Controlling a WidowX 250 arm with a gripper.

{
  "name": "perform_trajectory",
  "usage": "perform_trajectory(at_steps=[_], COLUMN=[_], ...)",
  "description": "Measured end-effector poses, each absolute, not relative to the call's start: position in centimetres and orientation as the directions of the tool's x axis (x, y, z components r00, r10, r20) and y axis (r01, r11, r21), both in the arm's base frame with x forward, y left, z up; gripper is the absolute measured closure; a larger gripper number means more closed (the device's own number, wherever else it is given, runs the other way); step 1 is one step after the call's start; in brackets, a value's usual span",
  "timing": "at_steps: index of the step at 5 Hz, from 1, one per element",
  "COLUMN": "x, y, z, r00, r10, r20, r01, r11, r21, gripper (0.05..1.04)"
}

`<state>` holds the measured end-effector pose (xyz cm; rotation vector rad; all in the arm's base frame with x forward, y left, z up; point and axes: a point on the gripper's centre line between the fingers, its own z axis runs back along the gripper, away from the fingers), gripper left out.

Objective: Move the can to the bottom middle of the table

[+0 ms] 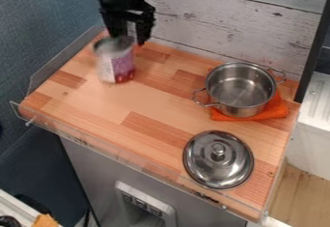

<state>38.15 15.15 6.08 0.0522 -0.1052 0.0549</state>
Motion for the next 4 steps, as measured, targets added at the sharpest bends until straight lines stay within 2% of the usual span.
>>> perform_trajectory(at_steps=[1, 2, 3, 4], x=[38.9, 39.4, 38.7, 38.0], y=[15.7, 16.1, 15.7, 15.5], z=[5.8, 6.9, 6.9, 8.5], r00=[0.996, 0.996, 0.999, 0.997], r10=[0.04, 0.04, 0.038, 0.051], r20=[0.081, 0.082, 0.032, 0.063], r01=[-0.045, -0.045, -0.039, -0.055], r11=[0.998, 0.997, 0.998, 0.997], r21=[0.051, 0.069, 0.04, 0.057], gripper=[0.085, 0.085, 0.085, 0.085])
